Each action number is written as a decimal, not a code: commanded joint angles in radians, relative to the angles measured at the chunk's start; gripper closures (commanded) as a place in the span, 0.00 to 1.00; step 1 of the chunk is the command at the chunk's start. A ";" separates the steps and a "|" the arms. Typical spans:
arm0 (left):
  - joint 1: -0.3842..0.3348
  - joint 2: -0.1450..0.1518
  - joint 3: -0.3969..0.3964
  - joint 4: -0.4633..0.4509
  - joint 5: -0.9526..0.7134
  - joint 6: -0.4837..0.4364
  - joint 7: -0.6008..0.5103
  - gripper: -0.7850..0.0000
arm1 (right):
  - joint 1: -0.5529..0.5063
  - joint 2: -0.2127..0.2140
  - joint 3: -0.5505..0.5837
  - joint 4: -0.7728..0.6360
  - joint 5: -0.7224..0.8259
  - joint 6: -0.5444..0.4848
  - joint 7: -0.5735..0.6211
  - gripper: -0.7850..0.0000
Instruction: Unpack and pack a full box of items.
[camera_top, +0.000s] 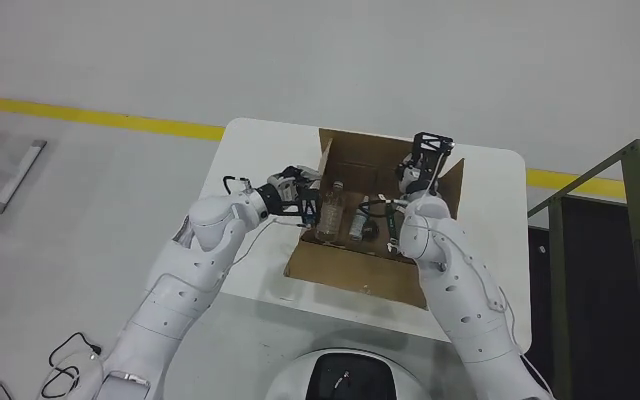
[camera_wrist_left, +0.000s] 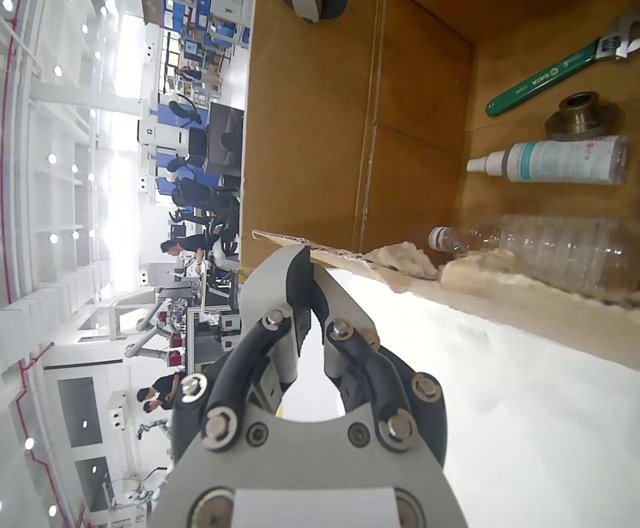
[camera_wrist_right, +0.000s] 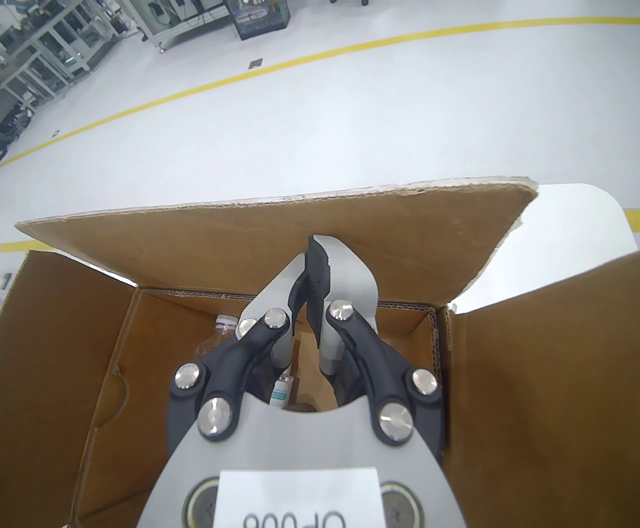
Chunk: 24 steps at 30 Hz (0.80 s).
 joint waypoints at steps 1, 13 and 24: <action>-0.007 -0.002 0.014 0.011 0.000 0.004 0.009 1.00 | -0.001 0.001 0.005 -0.009 -0.009 -0.001 0.012 1.00; -0.033 -0.009 0.068 0.050 -0.004 0.016 0.049 1.00 | -0.016 0.004 0.033 -0.094 -0.058 -0.017 0.064 0.94; -0.051 -0.013 0.108 0.094 0.007 0.004 0.040 1.00 | -0.037 0.009 0.083 -0.171 -0.094 -0.029 0.079 0.80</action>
